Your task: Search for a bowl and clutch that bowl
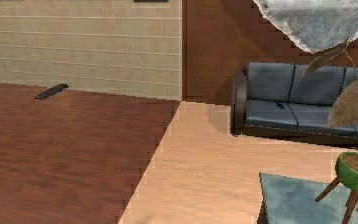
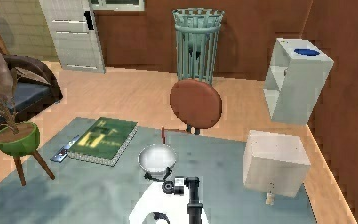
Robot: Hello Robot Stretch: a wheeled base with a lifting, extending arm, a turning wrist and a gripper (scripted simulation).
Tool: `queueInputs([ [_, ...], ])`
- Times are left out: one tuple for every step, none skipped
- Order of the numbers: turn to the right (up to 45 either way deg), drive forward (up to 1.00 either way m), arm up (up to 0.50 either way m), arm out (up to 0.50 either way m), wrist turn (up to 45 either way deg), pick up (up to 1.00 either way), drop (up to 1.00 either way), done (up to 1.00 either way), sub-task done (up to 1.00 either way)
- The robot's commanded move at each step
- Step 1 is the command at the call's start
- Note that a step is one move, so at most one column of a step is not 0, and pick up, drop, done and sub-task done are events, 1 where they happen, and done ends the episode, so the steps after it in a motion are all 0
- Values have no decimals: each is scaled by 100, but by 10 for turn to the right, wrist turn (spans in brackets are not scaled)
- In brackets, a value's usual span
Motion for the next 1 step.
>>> queueInputs([
  [0, 0, 10, 0, 0, 0, 0, 0, 0],
])
